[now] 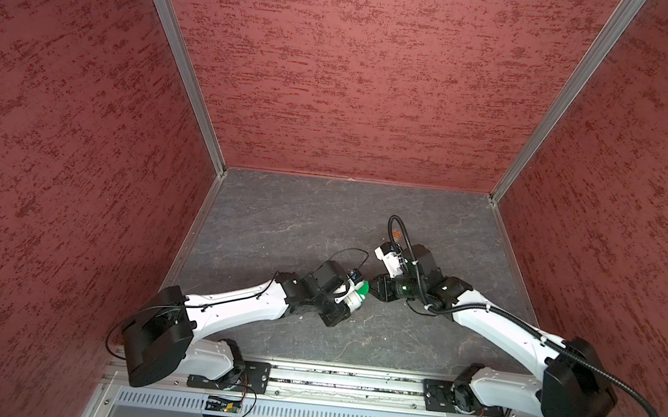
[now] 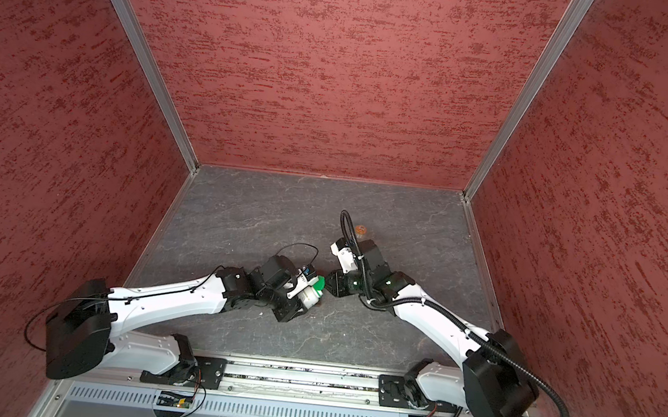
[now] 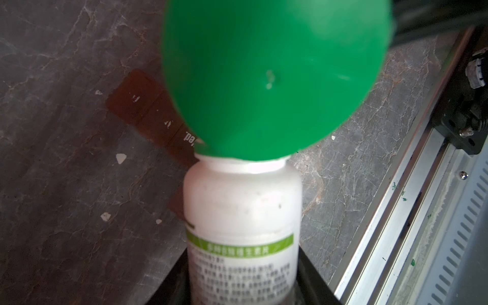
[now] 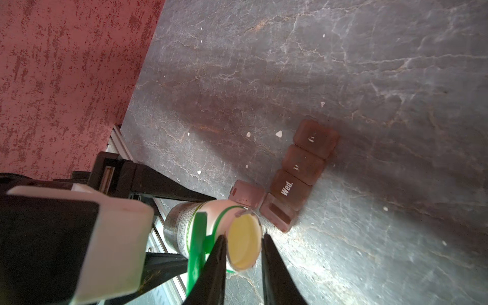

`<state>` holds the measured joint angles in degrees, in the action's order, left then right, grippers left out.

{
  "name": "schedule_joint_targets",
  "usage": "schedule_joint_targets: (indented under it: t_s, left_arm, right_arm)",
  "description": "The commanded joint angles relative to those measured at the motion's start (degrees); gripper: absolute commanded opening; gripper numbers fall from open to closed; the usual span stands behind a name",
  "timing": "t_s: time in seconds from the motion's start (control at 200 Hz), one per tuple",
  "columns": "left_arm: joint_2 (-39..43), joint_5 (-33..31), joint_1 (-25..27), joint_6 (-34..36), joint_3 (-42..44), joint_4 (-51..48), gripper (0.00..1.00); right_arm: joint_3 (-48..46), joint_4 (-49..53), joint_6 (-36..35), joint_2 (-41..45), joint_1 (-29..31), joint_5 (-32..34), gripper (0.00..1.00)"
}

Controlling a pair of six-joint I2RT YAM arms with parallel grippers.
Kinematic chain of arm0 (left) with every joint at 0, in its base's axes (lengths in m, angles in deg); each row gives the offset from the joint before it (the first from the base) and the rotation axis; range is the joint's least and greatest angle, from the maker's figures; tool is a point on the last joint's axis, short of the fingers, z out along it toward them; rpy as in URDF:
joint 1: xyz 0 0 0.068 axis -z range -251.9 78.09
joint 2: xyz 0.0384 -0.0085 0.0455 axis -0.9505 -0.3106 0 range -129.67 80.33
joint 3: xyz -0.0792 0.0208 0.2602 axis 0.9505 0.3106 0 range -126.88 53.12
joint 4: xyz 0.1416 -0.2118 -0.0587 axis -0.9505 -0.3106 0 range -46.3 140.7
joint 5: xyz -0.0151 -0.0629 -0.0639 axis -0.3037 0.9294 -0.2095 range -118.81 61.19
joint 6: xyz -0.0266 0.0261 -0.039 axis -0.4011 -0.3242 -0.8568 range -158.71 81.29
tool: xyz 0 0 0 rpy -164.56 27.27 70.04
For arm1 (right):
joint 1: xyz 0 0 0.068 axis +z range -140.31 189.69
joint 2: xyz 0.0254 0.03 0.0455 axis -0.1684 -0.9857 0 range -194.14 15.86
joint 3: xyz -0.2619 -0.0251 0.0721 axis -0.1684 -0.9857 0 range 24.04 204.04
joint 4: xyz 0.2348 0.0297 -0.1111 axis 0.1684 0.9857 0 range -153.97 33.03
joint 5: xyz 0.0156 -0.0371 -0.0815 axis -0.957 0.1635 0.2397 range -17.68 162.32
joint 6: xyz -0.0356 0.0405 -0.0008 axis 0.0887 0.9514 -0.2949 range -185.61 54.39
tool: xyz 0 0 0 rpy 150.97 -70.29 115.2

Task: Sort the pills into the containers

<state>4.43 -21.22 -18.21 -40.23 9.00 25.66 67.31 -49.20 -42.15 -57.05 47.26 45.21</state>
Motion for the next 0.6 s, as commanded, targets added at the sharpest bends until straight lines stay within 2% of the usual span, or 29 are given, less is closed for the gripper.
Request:
schedule_joint_targets:
  t_s: [0.0,0.596]
  left_arm:
    - [-0.7,-0.8,0.3,-1.8,0.4,0.4,0.00]
    - [-3.8,-2.0,0.1,-5.0,-0.2,-0.9,0.00]
  right_arm:
    - [-0.4,-2.3,-1.3,-0.7,0.3,-0.5,0.26]
    - [-1.8,-4.3,-1.4,-3.5,-0.2,-0.1,0.26]
